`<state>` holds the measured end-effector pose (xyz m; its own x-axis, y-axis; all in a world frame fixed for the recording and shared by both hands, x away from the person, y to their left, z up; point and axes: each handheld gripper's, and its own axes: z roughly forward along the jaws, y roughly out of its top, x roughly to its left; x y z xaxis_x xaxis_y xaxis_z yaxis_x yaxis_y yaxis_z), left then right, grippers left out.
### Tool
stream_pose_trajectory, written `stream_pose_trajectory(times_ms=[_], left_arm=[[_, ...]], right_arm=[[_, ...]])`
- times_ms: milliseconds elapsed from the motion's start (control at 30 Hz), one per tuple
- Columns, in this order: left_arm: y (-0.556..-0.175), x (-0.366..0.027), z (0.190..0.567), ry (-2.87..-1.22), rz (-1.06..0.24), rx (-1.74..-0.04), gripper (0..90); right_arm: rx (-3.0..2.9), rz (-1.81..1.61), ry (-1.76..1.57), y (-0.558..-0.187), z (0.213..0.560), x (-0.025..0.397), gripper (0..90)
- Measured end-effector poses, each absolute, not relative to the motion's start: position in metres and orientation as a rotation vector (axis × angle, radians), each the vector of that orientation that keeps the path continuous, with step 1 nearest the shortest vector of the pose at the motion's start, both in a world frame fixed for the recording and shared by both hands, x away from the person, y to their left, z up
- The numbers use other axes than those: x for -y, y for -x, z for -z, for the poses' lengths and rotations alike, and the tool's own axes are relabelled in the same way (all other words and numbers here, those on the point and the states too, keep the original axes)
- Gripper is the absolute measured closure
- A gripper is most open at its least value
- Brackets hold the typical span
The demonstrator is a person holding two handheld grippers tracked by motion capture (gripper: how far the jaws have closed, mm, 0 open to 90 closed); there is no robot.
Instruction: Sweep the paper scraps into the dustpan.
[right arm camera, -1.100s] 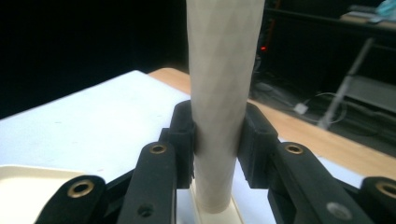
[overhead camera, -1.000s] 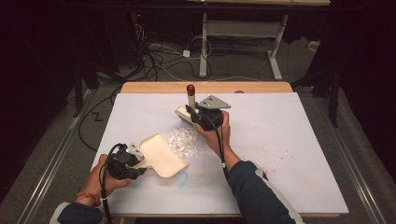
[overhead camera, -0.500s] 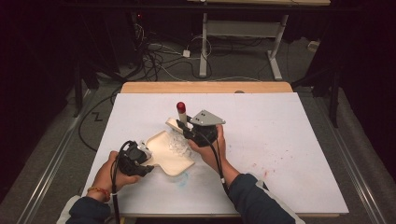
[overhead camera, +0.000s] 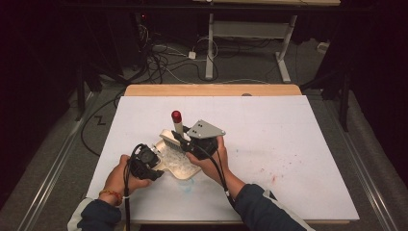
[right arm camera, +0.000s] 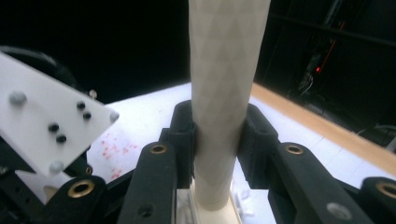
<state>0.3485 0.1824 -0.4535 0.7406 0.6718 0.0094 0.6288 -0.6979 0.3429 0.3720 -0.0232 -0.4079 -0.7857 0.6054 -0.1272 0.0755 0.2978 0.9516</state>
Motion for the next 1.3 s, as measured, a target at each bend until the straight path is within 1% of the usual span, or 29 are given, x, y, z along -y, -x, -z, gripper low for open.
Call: stream_pose_trajectory(times_ms=[267,433,533,567,633,767,867,933,967,1167,1300], left_arm=[[-0.347,-0.184,0.457,-2.628,-0.206,-0.992,63.3],[-0.347,-0.184,0.458,-2.638,-0.207,-0.987,63.3],[-0.347,-0.184,0.458,-2.633,-0.202,-0.993,63.2],[-0.348,-0.185,0.458,-2.635,-0.199,-0.989,63.3],[-0.348,-0.185,0.458,-2.631,-0.191,-0.995,63.3],[-0.350,-0.186,0.457,-2.631,-0.170,-1.002,63.3],[-0.352,-0.189,0.457,-2.635,-0.155,-1.006,63.3],[-0.351,-0.193,0.457,-2.636,-0.150,-1.008,63.3],[-0.351,-0.196,0.457,-2.634,-0.137,-1.014,63.3],[-0.348,-0.206,0.457,-2.632,-0.126,-1.026,63.3],[-0.349,-0.205,0.457,-2.639,-0.139,-1.028,63.2]], right_arm=[[-2.023,-1.561,-0.622,-0.378,0.386,0.048,70.9],[-1.996,-1.528,-0.643,-0.374,0.372,0.081,70.9],[-2.000,-1.501,-0.647,-0.373,0.371,0.090,70.9],[-2.011,-1.450,-0.680,-0.376,0.374,0.100,70.9],[-1.999,-1.413,-0.697,-0.381,0.379,0.105,70.9],[-1.979,-1.407,-0.715,-0.393,0.383,0.105,70.9],[-1.963,-1.383,-0.728,-0.417,0.387,0.090,70.9],[-1.968,-1.384,-0.740,-0.420,0.388,0.087,70.9],[-1.968,-1.380,-0.758,-0.429,0.394,0.078,70.9],[-1.978,-1.376,-0.768,-0.436,0.405,0.062,70.9],[-1.990,-1.376,-0.738,-0.436,0.411,0.052,70.9]])
